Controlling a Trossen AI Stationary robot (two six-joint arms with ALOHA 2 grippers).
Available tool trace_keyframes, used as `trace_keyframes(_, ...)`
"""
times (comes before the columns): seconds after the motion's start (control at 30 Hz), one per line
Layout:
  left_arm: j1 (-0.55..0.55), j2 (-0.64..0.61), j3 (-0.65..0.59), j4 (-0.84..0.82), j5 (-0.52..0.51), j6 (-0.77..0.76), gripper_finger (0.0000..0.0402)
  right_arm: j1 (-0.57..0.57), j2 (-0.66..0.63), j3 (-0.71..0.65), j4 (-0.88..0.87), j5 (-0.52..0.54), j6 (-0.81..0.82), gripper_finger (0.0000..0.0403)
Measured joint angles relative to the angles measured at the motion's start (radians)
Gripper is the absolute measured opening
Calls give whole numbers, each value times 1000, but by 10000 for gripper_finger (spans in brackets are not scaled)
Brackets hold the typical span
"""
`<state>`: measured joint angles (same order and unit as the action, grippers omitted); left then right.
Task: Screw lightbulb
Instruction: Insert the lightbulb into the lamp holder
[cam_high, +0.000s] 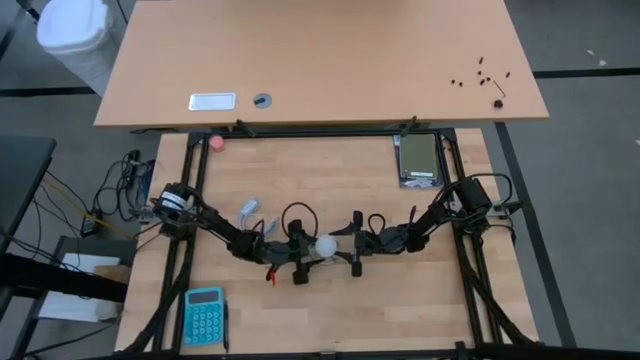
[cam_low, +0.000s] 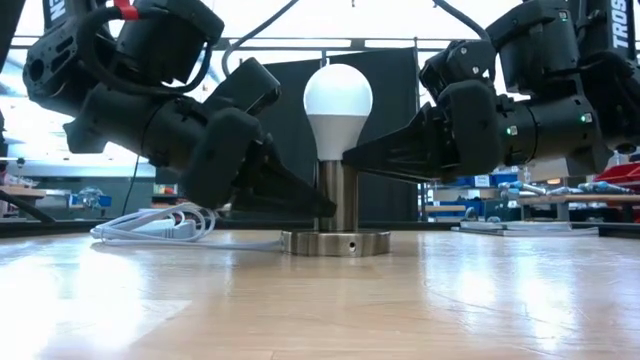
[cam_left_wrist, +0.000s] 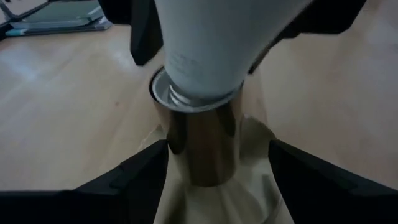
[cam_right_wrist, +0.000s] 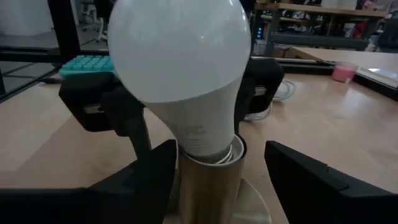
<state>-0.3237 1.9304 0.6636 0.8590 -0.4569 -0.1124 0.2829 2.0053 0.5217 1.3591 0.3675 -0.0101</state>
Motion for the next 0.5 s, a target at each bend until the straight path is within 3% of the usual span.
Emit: trace_keyframes(0.5, 1, -13, 1, -11, -47, 6, 284, -1, -55, 0, -72, 1, -14, 254)
